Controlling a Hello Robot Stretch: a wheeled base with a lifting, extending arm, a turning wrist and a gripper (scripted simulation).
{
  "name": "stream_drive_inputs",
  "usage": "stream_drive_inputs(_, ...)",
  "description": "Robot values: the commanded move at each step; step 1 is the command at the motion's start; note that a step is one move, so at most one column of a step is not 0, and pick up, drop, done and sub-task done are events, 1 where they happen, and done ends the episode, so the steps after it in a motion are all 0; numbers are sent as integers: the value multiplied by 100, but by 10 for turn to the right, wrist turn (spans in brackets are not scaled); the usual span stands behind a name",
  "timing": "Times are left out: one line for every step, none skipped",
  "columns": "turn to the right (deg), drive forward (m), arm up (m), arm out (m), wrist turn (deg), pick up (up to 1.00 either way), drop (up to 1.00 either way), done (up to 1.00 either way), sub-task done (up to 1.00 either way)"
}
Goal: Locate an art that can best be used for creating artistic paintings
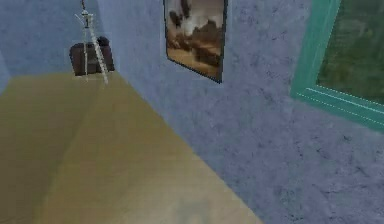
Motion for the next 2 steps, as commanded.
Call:
stream_drive_inputs(0,60,0,0,0,0,0,0,0)
stream_drive_inputs(0,0,0,0,0,0,0,100,0)
